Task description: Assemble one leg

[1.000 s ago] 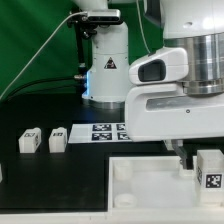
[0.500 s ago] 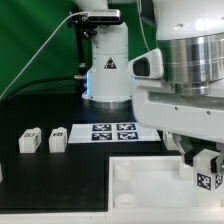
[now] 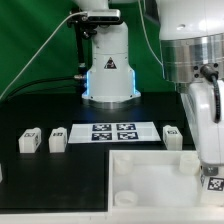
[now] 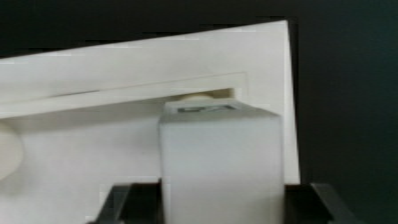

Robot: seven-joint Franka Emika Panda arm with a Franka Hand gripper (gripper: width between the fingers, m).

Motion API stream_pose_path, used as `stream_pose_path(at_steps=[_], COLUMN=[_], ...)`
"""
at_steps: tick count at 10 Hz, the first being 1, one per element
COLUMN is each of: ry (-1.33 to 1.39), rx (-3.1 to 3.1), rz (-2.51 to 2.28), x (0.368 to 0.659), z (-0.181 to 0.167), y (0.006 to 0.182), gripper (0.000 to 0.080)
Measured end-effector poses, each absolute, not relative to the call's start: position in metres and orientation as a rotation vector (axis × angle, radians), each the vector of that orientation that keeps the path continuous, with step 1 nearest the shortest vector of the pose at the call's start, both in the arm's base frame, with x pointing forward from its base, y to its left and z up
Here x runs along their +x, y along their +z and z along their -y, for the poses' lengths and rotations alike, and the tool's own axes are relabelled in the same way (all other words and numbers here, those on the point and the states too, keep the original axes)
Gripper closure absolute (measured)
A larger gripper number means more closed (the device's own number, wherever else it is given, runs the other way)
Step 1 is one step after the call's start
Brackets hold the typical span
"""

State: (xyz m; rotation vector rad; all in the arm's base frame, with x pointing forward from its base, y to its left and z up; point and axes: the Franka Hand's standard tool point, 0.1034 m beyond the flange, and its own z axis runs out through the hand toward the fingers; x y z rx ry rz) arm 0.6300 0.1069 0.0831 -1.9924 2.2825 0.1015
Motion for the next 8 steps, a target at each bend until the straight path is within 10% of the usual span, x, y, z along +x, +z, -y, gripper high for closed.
stream_pose_path(at_steps=[5, 8], ry=[0.03, -0.003], rx=[-2.515, -2.72], rz=[-1.666, -1.302], x=[0.6238, 0.6226], z=[-0.1073, -0.1071], y=[0.0731, 0.0731], gripper=[0.0167, 0.0153])
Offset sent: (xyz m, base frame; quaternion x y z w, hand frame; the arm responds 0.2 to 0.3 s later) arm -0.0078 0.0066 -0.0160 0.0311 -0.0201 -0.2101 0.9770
